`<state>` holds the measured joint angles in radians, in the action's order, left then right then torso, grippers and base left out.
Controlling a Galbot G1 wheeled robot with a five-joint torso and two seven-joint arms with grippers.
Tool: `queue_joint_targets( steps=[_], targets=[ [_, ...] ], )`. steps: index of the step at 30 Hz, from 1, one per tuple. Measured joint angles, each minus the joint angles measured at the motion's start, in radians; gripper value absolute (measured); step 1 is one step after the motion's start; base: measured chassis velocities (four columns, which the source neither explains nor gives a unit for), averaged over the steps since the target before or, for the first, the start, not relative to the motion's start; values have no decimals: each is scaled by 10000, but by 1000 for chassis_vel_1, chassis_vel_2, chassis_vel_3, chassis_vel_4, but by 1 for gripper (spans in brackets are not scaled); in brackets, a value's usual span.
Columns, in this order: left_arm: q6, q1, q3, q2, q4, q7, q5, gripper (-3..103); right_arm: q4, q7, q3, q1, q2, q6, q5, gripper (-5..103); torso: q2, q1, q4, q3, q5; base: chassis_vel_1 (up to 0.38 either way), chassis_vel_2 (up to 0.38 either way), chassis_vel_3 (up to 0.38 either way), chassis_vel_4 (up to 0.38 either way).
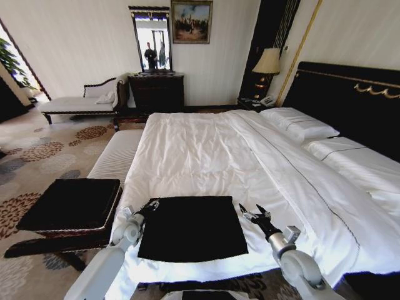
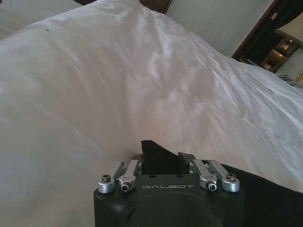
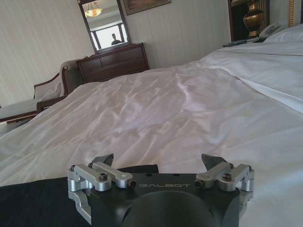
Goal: Fold the clothes on the bed and place them into the basket.
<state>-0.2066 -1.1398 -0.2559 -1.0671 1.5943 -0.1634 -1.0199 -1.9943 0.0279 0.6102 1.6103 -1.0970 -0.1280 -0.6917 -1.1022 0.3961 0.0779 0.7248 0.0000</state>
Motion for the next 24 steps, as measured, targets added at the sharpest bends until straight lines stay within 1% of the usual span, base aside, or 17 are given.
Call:
queue_joint_targets(
  steps=[1,4,5,6,7,8,9,10,11,15,16,18,20,21,22,23,24],
  targets=[
    [10,6,0,-3,-4,0,7,40,0,-2,0,-1,1,-1,1,100,0,0,0,0,-1,0,0,0,0],
    [80,86,0,-34,-3,5,94,24,3,-7,0,-23,39,-6,0,100,0,0,0,0,-1,0,0,0,0],
    [80,86,0,-34,-3,5,94,24,3,-7,0,-23,39,-6,0,100,0,0,0,0,-1,0,0,0,0],
    [85,96,0,-45,-2,-3,101,19,11,-8,0,-28,39,-7,0,100,0,-1,0,0,-1,0,0,0,0],
    [92,107,-1,-63,-1,-24,110,19,33,-16,-4,-40,37,-8,0,100,0,0,0,0,-1,0,0,0,0],
    [95,114,-18,-81,-9,-52,165,7,66,-37,-23,-81,31,-9,-44,100,0,0,1,0,0,0,0,0,0],
    [116,116,-38,-94,-21,-59,234,7,73,-79,-41,-132,29,-12,-256,100,0,0,2,0,0,0,0,0,0],
    [133,116,-52,-107,-25,-65,283,3,73,-142,-54,-197,29,-63,-629,100,0,0,1,0,0,0,0,0,0],
    [133,116,-52,-107,-25,-65,283,3,73,-142,-54,-197,29,-63,-629,100,0,0,1,0,0,0,0,0,0],
    [172,18,-86,-114,102,-96,350,1,304,-468,-68,-915,336,-476,-2119,100,0,-1,-1,0,0,0,0,0,0],
    [172,18,-86,-114,102,-96,350,1,304,-468,-68,-915,336,-476,-2119,100,0,-1,-1,0,0,0,0,0,0],
    [184,-62,-105,-116,194,-116,389,1,521,-552,-107,-1302,540,-688,-2691,100,1,0,0,0,2,0,0,0,0],
    [210,-233,-168,-124,395,-190,460,1,1057,-631,-292,-2071,857,-893,-4031,100,1,1,0,1,1,0,0,0,0],
    [210,-233,-168,-124,395,-190,460,1,1057,-631,-292,-2071,857,-893,-4031,100,1,1,0,1,1,0,0,0,0],
    [218,-272,-187,-124,445,-204,474,1,1164,-639,-343,-2239,899,-924,-4468,100,0,0,-1,1,1,0,0,0,0],
    [233,-398,-237,-102,604,-224,574,1,1614,-680,-559,-2947,995,-1114,-5881,100,1,0,0,1,0,0,0,0,0],
    [243,-447,-247,-78,658,-224,658,1,1935,-678,-728,-3376,1022,-1206,-6282,100,0,0,-1,1,0,0,0,0,0]
  ],
)
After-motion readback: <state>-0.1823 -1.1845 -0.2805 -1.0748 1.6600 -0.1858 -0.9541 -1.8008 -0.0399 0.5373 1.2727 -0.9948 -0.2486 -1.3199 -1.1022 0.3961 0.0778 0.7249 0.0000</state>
